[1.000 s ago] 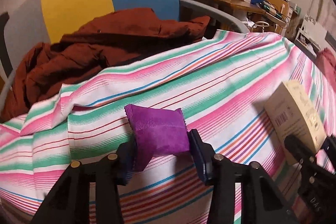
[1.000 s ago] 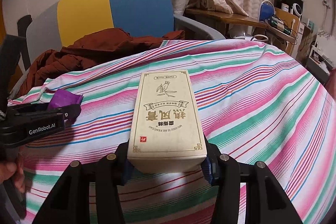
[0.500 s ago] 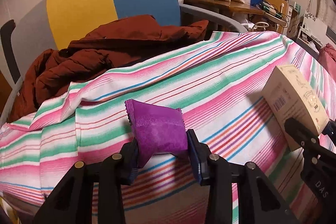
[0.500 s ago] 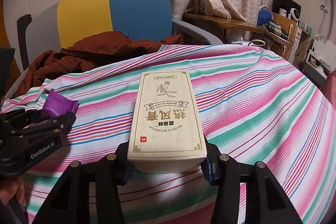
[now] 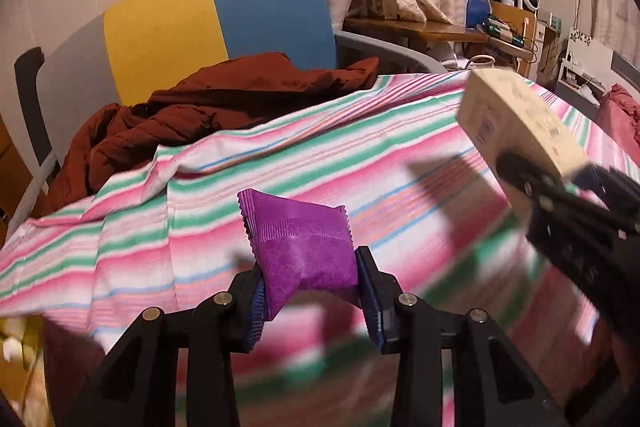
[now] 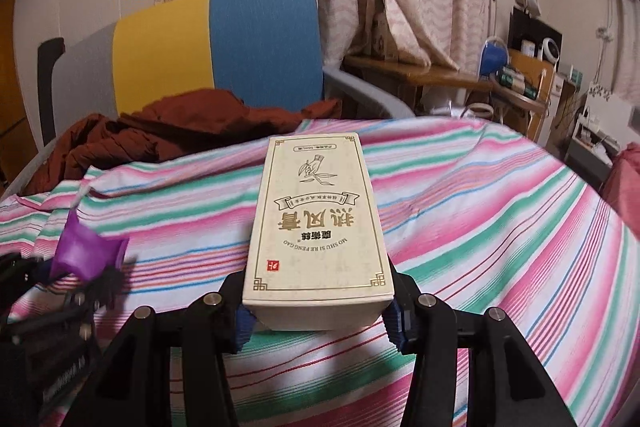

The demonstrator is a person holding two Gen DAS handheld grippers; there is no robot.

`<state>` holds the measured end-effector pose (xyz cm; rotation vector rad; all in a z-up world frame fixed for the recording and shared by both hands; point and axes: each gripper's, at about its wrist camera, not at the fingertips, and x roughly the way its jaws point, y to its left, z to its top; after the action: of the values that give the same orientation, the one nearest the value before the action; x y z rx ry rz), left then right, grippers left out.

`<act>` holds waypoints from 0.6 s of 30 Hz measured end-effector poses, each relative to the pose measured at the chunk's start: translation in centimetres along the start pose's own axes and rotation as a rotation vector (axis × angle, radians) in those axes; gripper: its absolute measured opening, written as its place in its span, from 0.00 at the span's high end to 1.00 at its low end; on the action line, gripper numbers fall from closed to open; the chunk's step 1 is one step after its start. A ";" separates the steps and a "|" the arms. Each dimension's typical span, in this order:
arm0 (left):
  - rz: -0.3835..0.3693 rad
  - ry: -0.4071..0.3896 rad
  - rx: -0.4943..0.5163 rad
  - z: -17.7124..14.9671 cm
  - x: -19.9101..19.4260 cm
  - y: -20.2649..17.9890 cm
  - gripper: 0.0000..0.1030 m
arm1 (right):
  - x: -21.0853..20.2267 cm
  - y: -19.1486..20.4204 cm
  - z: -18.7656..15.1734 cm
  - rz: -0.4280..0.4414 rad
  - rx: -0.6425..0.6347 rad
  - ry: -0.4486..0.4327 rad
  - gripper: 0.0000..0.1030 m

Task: Organize objects
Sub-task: 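Carry tea box and purple packet over the gold tray and open both tools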

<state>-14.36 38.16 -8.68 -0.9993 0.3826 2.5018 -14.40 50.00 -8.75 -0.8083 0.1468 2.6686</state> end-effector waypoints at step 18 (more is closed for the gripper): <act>-0.252 -0.053 -0.045 -6.9 -12.0 1.0 0.62 | -7.5 3.0 -3.5 0.173 0.026 0.081 0.50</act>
<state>-2.90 31.28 -5.00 -0.9328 0.1724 2.3124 -7.79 44.25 -7.49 -0.9349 0.2827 2.7881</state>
